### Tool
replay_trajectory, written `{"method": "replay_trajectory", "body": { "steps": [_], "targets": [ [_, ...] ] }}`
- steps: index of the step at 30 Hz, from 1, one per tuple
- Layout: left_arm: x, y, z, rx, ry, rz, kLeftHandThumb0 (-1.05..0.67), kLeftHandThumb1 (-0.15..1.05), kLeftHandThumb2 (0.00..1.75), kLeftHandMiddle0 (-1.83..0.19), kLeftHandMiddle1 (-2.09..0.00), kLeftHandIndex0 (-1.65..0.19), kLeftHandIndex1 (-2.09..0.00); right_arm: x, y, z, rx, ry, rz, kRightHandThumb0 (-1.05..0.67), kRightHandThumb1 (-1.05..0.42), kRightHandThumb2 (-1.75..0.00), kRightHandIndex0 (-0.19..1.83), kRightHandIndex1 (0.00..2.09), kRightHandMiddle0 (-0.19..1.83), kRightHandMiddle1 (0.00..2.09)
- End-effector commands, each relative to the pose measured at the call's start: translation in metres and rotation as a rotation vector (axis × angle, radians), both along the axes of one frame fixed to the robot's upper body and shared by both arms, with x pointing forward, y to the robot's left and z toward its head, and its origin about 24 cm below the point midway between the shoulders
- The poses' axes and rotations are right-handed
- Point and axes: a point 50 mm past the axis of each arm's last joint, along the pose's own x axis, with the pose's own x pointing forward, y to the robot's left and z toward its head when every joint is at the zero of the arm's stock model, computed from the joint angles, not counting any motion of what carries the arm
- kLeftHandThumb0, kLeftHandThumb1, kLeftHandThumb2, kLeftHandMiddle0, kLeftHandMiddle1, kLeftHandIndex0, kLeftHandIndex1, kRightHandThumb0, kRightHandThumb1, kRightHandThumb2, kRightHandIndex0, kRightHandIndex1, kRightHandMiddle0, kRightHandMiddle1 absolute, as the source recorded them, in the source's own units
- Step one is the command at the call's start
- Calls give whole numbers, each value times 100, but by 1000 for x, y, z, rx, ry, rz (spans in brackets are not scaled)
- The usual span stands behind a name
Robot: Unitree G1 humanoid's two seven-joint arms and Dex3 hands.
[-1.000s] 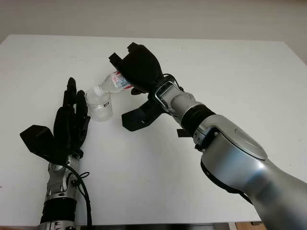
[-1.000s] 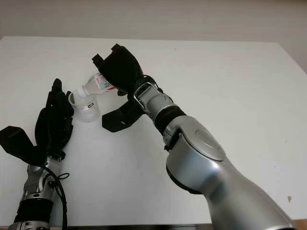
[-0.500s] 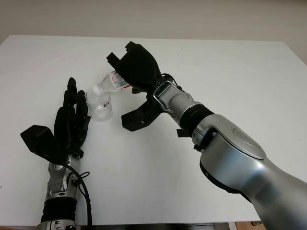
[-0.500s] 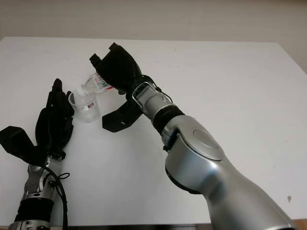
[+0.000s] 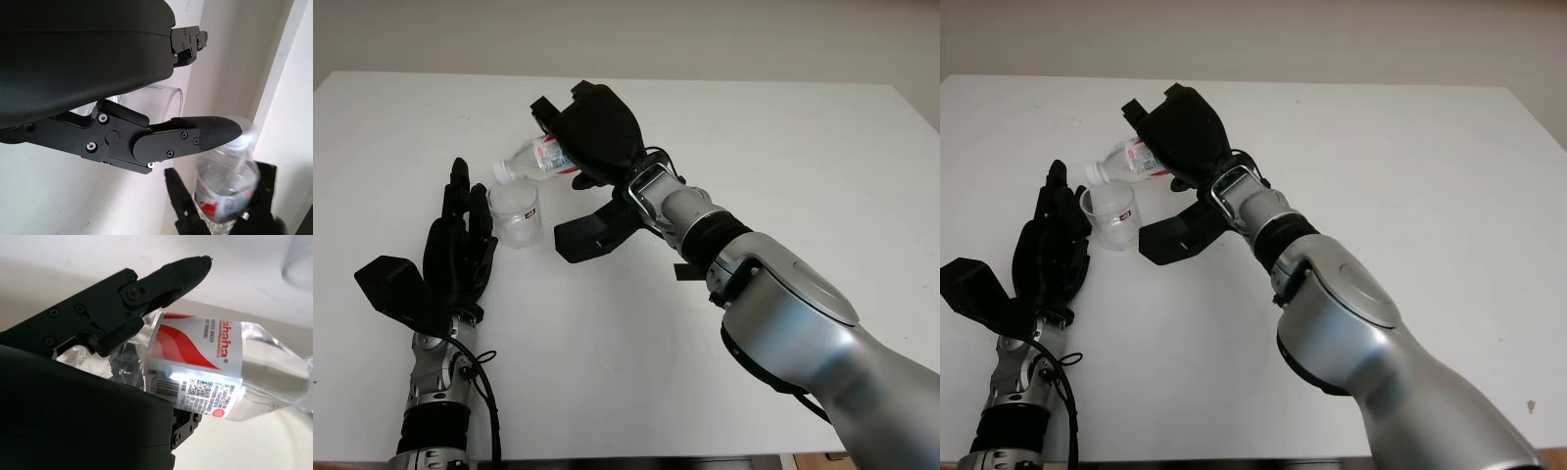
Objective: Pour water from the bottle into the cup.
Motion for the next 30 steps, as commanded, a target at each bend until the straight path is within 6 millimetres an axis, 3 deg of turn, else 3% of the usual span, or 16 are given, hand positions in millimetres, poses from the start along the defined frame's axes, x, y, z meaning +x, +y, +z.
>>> {"method": "replay_trajectory", "body": {
  "steps": [1, 6, 13, 22, 26, 30],
  "targets": [
    [-5, 4, -8, 0, 32, -1, -75, 105, 52, 15, -5, 13, -5, 2, -8, 6, 120, 20, 6, -42, -105, -28, 122, 209, 65, 209],
    [-4, 7, -7, 8, 30, -6, -75, 105, 52, 15, -6, 12, -6, 5, -27, 6, 365, 82, -5, -44, -105, -28, 130, 209, 84, 209],
    [-4, 8, -6, 13, 36, -8, -75, 105, 51, 13, -6, 11, -6, 5, -61, -13, 772, 347, 108, -40, -105, -32, 140, 209, 108, 209],
    [-2, 9, -5, 34, 50, -26, -75, 105, 53, 13, -5, 12, -5, -16, -103, -66, 1123, 642, 279, -38, -105, -36, 138, 209, 106, 209],
    [0, 9, -4, 40, 52, -41, -75, 105, 52, 12, -6, 12, -6, -25, -120, -93, 1261, 779, 236, -42, -105, -36, 136, 209, 105, 209],
    [1, 8, -3, 38, 63, -49, -75, 105, 52, 12, -6, 12, -5, -36, -133, -103, 1309, 806, 223, -41, -105, -36, 135, 209, 97, 209]
  ]
}}
